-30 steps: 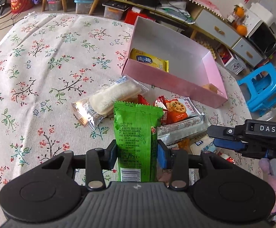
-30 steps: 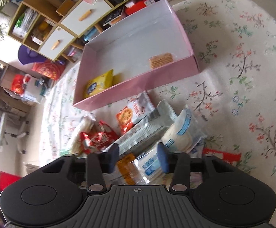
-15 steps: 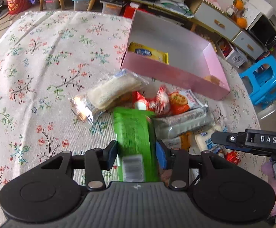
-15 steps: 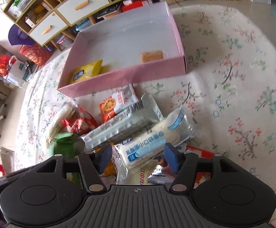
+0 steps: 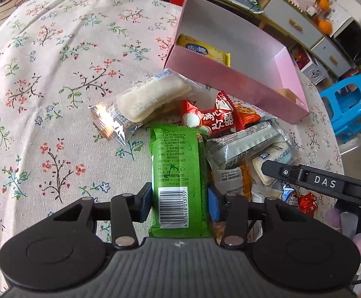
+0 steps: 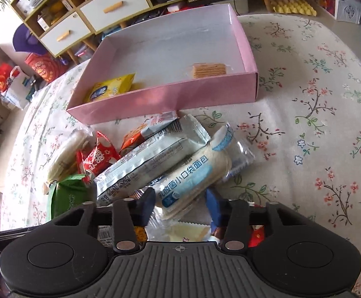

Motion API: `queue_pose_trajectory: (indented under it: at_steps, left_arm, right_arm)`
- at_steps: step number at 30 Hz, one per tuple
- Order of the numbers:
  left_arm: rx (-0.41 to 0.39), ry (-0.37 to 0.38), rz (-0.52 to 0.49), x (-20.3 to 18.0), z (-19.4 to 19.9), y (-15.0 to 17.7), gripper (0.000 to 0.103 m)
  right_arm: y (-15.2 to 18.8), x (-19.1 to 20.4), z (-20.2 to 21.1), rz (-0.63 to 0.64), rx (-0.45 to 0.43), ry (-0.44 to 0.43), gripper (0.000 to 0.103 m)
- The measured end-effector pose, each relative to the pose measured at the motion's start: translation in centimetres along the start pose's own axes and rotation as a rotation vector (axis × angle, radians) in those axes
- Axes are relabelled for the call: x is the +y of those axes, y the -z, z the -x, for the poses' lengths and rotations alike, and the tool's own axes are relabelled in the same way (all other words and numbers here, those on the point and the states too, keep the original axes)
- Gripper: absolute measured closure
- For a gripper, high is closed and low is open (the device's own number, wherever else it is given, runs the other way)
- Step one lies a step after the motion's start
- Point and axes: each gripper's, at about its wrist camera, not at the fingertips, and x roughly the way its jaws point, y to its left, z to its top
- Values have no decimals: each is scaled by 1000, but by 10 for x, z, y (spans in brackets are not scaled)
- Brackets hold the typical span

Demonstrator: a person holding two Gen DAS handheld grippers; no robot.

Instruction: Organize snacks

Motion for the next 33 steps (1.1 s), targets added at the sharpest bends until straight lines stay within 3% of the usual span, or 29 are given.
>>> queue_pose_trajectory:
  at_steps: [5,13,18,21,22,23,28,31,33]
  left_arm:
    - [-28,4,1,1,9,-2,64]
    - [-82,13,5,2,25,-7,65]
    - [-79,6,-10,-2,21,-7,65]
    - [-72,2,-21,-5,18,-6,65]
    - [-72,2,-24,-6,17,-6,65]
    - [-74,0,-29,-7,17,-6,65]
    - [-75,-15,-50,-12,13,-5,65]
    - [-64,-15,-53,-15,9,-4,66]
    - [-70,-23,-62,-17,9,-2,66]
  right_arm:
    - [-4,-5,9,-33,-13,-33,83]
    - [-14,-19,23,-107,-25,-111,94]
    - [-16,-25,15,-153,31,-97,87]
    - [-16,-34,4,-216,62,-96,79]
    - [-16,-36,1,-230,65,-93,72]
    - [-16,-37,-2,-240,62,-92,66]
    - [-17,-30,-5,-217,24,-93,55]
    - [-16,-22,-7,-179,-16,-69,53]
    - [-14,-16,-8,-140,-42,-45,62]
